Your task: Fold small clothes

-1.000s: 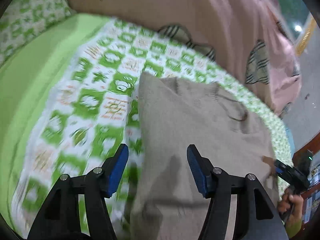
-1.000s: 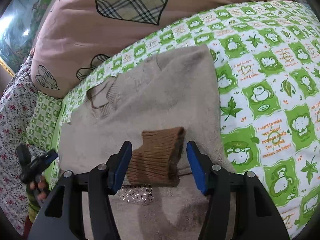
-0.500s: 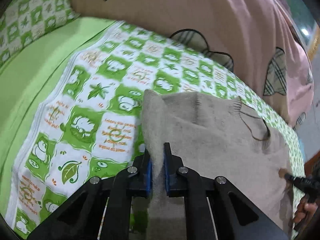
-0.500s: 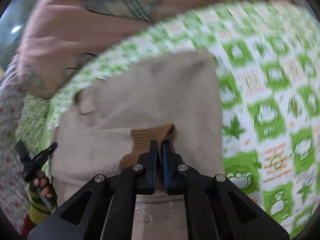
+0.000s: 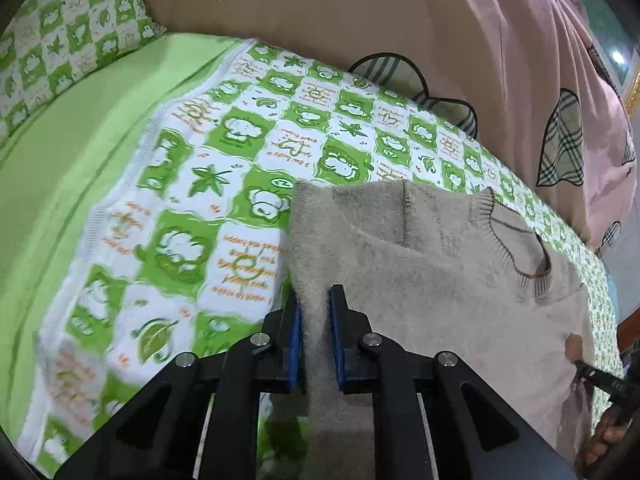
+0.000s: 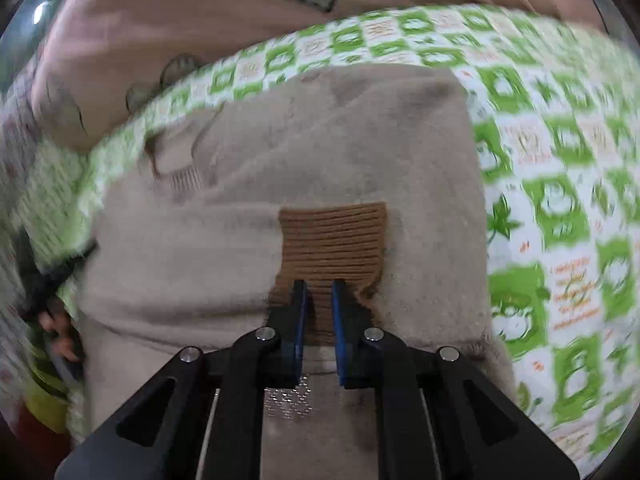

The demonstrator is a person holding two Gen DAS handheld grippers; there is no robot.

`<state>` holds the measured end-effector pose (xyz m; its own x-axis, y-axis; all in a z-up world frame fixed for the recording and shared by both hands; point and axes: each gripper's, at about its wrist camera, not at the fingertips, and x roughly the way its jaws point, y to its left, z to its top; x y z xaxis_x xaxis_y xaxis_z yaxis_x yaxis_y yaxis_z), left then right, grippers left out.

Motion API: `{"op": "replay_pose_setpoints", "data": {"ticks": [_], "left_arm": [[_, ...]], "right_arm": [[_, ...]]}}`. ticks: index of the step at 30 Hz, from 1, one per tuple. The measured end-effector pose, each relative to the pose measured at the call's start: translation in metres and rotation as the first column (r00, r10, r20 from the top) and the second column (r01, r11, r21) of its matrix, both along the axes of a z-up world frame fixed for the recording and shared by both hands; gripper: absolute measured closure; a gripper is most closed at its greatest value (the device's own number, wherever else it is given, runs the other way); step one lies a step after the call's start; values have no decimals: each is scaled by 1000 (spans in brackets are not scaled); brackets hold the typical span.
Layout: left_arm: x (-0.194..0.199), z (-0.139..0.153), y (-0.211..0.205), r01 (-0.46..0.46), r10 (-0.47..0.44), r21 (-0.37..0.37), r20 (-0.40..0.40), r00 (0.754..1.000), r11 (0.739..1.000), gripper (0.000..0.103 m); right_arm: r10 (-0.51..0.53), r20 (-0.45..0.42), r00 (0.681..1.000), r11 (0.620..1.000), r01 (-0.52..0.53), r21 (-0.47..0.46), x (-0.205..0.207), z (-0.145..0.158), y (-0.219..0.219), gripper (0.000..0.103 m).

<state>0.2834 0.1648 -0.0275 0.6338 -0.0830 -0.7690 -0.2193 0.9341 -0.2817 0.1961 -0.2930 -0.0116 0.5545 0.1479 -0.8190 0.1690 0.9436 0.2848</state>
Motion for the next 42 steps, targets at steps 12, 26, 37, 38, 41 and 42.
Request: {"op": "replay_pose_setpoints", "data": {"ticks": [12,26,37,38,41,42], "left_arm": [[-176,44,-33,36,-36,-4,-49,998,999,46],[-309,1,-111,141,-67,205,-333,941,968,35],[-371,-2,-70,167,-205,-171,-232,951,971,32],[-374,-3,-76,164,-202,-172,-227,953,971,31],[-378,-3,-83,206,-238,-169,-198,951,964,30],[-379,-3,-85,224,-259,-193,-184,948,955,30]], "right_arm": [[28,167,985,999,-33,27,-113,58,18,55],[53,163,985,993,-69,92,-205,44,48,52],[-3,156,988,993,-15,117,-265,40,7,41],[-6,152,988,991,-14,130,-272,38,3,41],[16,132,991,991,-33,133,-294,31,-4,41],[27,126,992,990,-45,136,-299,29,-6,41]]}}
